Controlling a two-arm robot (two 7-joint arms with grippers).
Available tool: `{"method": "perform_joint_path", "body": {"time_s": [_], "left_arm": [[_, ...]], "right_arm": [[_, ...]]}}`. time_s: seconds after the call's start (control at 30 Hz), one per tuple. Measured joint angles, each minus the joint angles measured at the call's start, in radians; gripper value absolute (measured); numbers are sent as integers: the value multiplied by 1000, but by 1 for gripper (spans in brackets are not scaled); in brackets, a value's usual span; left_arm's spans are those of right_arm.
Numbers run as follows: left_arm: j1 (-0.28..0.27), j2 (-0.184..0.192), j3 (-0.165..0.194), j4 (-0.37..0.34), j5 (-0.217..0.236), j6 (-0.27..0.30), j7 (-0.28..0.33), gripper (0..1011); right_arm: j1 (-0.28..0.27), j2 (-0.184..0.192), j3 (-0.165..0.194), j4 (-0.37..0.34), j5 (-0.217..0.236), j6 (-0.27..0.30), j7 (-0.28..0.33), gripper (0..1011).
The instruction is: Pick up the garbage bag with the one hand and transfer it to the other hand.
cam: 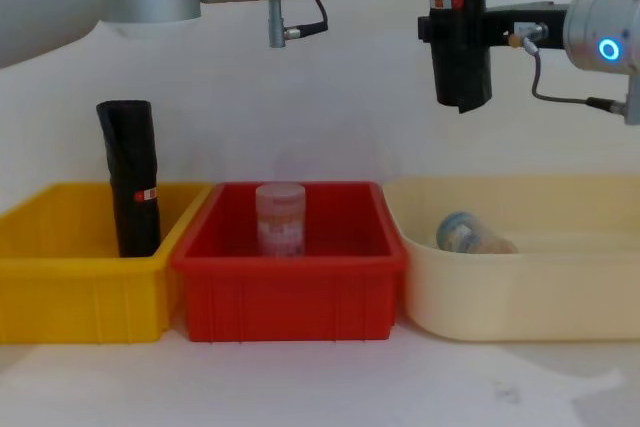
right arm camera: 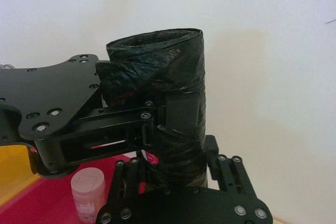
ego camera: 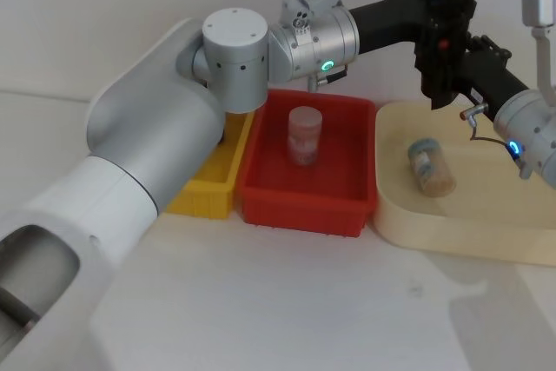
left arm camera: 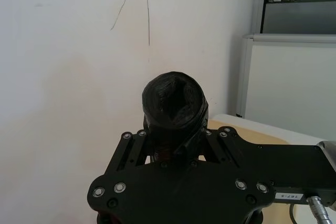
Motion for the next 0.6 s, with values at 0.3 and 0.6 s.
{"method": "perform_joint_path", "body": {"time_s": [0.3,0.6], "left_arm": [[0,0,0,0,0,0,0,387],[0,0,0,0,0,0,0,387]], "right_arm": [[4,-3,0,5,-2,-2,0,545],[6,-5,0,7,-3,-4,0,545]]}}
